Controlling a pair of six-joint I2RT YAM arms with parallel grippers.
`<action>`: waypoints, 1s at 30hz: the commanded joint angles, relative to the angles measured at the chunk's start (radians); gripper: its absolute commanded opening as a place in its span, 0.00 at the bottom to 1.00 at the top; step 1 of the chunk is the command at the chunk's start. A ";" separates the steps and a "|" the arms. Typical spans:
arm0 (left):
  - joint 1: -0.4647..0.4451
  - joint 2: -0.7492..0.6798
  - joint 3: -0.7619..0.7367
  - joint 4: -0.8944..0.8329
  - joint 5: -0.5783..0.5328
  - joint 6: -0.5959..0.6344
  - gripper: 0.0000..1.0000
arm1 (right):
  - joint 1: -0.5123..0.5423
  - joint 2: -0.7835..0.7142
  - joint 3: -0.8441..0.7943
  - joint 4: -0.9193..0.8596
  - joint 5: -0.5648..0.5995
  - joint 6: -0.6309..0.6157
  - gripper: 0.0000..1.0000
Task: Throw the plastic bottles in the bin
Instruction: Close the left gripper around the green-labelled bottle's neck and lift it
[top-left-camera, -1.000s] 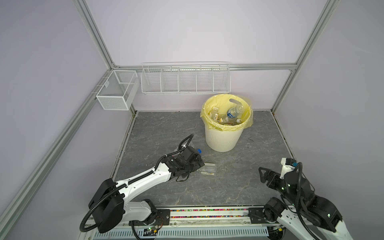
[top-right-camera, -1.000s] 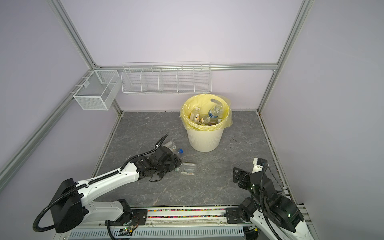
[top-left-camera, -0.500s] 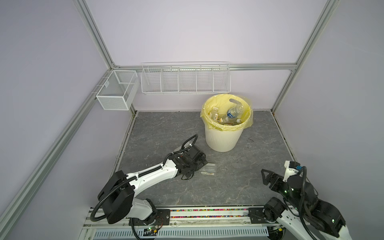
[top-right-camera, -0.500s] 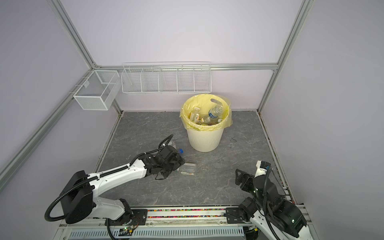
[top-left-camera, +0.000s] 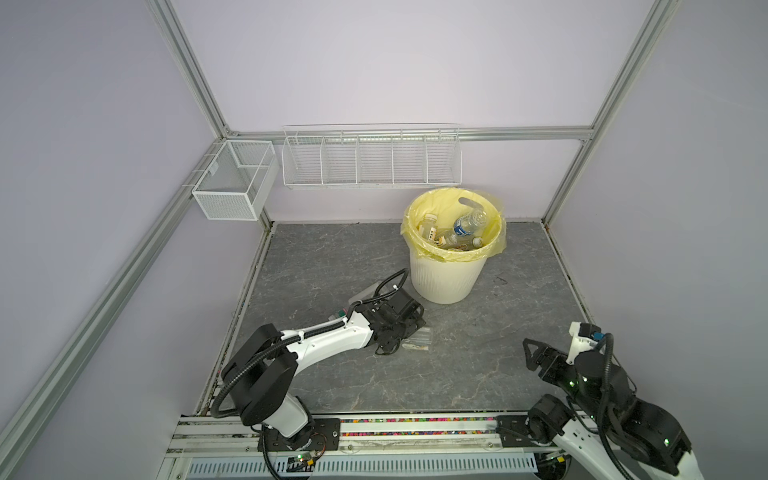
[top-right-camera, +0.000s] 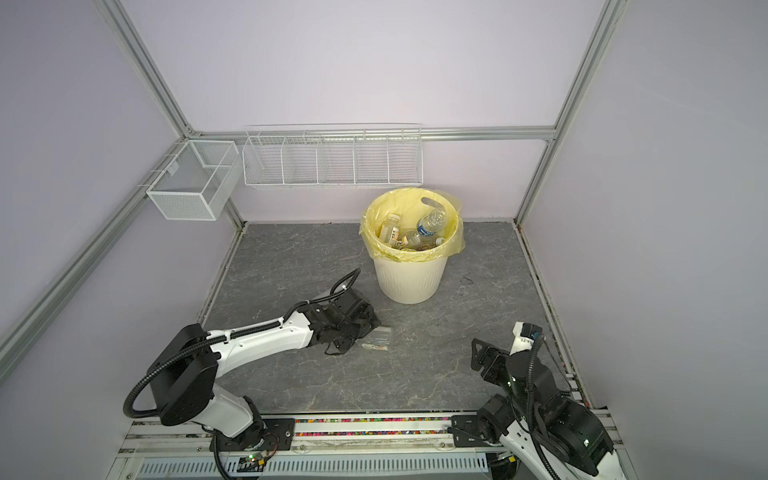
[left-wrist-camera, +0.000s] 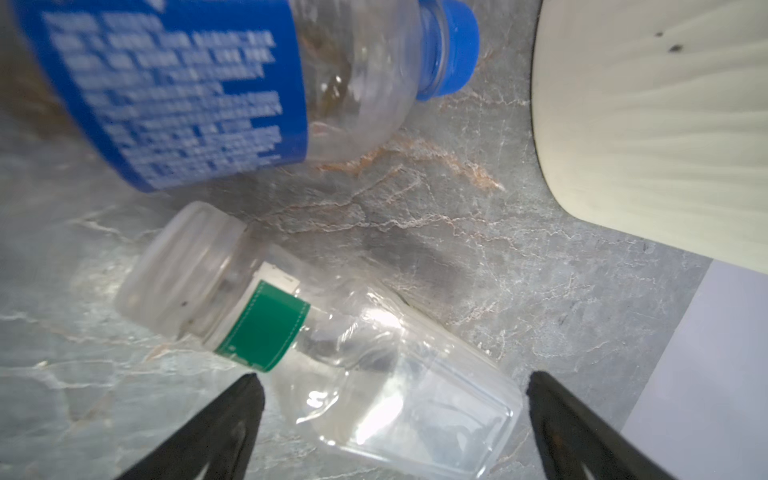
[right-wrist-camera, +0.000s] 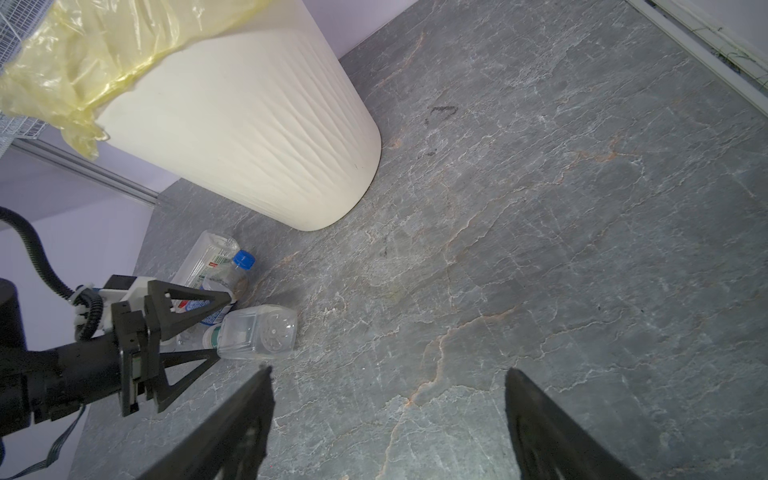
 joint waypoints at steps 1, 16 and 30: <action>-0.004 0.055 0.012 0.039 0.024 -0.017 0.99 | -0.003 -0.022 -0.012 -0.021 0.023 0.023 0.88; -0.036 0.073 -0.049 0.104 0.042 -0.023 0.91 | -0.004 -0.027 -0.016 -0.028 0.036 0.033 0.88; -0.068 0.040 -0.167 0.216 0.090 -0.013 0.66 | -0.004 -0.023 -0.018 -0.030 0.047 0.040 0.88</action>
